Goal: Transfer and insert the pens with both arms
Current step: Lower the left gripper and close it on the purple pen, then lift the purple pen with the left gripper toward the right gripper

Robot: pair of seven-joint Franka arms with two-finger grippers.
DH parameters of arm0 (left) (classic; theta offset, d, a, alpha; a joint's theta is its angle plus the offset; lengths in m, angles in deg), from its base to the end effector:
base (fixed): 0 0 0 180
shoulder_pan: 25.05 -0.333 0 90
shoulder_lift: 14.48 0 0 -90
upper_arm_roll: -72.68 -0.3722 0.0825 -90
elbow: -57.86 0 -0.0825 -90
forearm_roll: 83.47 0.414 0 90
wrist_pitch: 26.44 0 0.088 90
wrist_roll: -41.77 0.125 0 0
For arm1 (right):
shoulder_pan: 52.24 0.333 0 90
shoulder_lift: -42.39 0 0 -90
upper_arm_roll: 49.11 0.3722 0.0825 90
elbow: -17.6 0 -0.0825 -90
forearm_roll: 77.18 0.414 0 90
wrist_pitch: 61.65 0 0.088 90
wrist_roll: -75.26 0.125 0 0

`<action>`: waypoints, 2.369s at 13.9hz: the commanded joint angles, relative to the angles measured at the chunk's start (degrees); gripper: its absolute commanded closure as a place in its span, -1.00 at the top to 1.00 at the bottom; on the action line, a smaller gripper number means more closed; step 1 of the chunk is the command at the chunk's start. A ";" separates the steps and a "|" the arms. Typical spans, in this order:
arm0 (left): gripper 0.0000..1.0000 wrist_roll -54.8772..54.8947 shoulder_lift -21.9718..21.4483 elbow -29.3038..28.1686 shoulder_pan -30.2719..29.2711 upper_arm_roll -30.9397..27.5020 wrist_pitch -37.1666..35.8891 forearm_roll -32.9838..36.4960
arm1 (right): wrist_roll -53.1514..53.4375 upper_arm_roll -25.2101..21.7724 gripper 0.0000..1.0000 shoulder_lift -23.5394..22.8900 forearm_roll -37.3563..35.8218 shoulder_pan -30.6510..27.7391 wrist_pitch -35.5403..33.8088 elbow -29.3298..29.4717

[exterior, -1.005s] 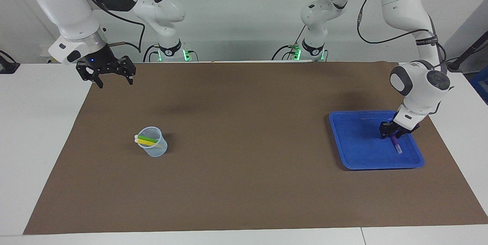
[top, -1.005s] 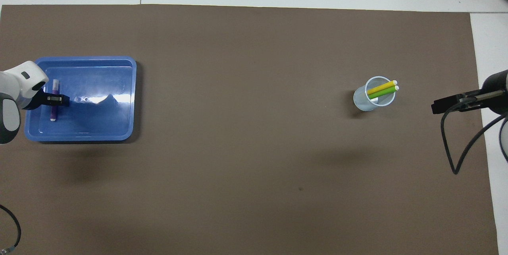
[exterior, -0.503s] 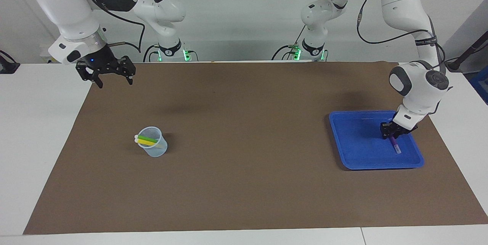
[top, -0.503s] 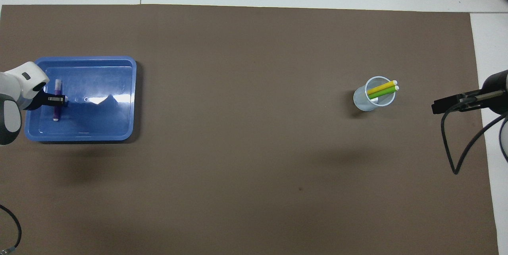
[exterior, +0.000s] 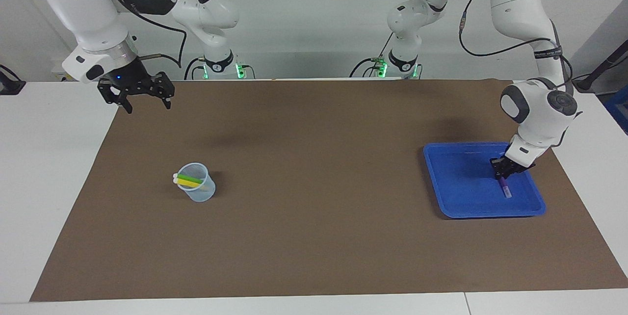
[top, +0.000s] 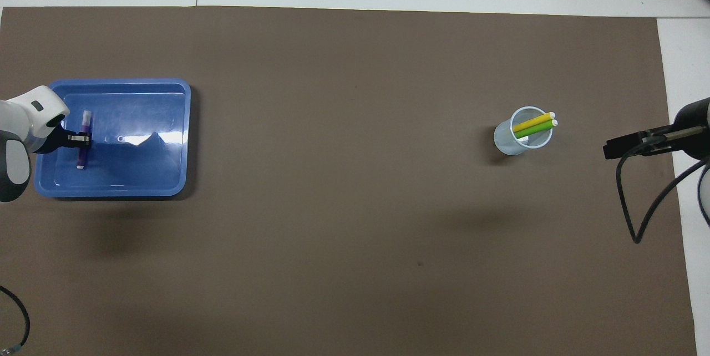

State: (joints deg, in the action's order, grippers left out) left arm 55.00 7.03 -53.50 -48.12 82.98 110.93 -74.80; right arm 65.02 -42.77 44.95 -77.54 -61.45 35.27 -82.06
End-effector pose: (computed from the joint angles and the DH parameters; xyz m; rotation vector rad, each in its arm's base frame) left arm 0.6517 0.1579 0.3138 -3.0750 0.1538 -0.1160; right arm 0.5738 -0.0282 0.6138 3.1243 0.2022 -0.0073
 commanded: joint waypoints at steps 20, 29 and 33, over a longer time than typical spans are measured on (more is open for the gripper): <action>-0.95 -46.24 -3.05 10.73 12.24 1.13 -15.28 -24.22 | 1.18 0.69 1.00 2.80 0.01 -0.73 2.13 -5.18; -1.00 -84.38 -6.03 9.85 23.22 2.35 -13.00 -27.47 | 6.90 0.86 1.00 1.23 24.42 1.38 10.66 -6.34; -1.00 -105.22 -7.17 10.73 32.01 2.53 -8.79 -27.57 | 6.37 0.86 1.00 -0.70 32.35 6.02 19.43 -9.40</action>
State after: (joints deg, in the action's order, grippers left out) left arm -43.36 1.54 -42.54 -19.08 86.28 100.42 -101.41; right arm 71.35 -42.04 44.73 -48.04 -57.62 49.76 -89.02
